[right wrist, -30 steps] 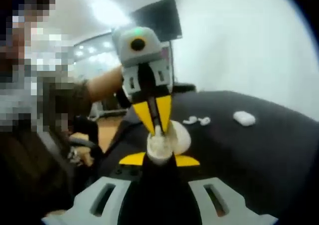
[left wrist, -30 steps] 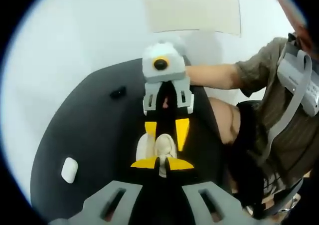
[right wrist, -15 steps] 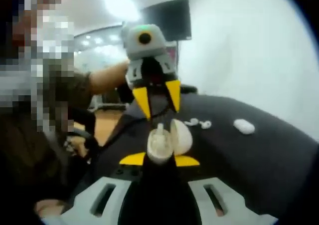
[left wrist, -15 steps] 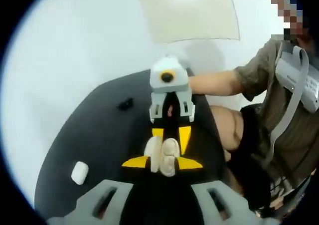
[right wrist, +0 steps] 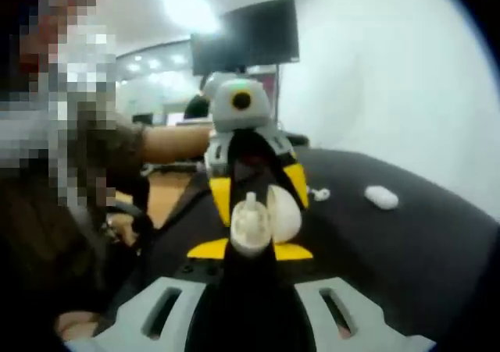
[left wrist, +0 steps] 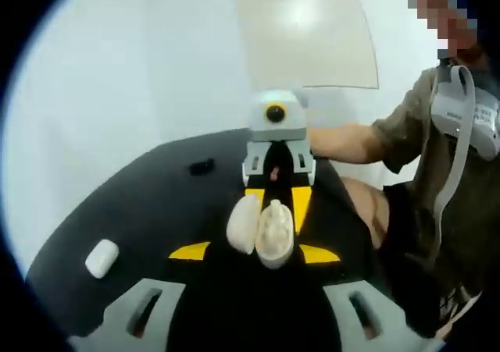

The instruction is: Pick up three earphones and place each one into its charging case using tactile feedback, ensure that each earphone is properly inserted and securely positioned inside the case.

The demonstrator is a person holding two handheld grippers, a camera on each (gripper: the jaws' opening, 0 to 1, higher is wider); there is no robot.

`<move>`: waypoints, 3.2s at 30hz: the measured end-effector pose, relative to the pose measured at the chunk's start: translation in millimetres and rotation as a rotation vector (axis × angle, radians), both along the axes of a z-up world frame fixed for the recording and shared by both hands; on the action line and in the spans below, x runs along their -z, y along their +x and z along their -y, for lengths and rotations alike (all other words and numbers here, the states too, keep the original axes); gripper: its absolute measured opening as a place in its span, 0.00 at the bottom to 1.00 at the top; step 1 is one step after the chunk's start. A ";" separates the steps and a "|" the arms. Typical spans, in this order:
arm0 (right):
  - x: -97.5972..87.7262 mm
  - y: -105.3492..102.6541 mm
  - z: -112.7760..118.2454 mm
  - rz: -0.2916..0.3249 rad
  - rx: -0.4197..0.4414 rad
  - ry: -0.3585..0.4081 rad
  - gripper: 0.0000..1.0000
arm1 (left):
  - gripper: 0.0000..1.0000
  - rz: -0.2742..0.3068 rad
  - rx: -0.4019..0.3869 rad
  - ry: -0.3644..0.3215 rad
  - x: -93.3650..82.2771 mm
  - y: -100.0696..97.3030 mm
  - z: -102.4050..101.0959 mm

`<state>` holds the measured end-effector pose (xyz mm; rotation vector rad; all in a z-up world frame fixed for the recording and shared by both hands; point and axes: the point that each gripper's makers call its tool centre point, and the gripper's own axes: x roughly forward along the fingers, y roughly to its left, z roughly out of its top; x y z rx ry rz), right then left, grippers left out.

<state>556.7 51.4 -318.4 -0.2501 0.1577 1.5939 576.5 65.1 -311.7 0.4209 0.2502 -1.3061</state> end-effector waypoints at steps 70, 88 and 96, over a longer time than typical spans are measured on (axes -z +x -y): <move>11.1 39.7 -11.8 0.007 0.188 -0.105 0.54 | 0.15 0.281 -0.552 -0.570 -92.5 87.0 -106.4; 15.0 46.0 -1.7 0.073 0.247 -0.109 0.37 | 0.15 0.293 -0.520 -0.532 -85.8 85.0 -87.1; 8.5 53.9 38.0 0.131 0.387 -0.120 0.37 | 0.15 0.302 -0.547 -0.546 -90.3 86.9 -92.3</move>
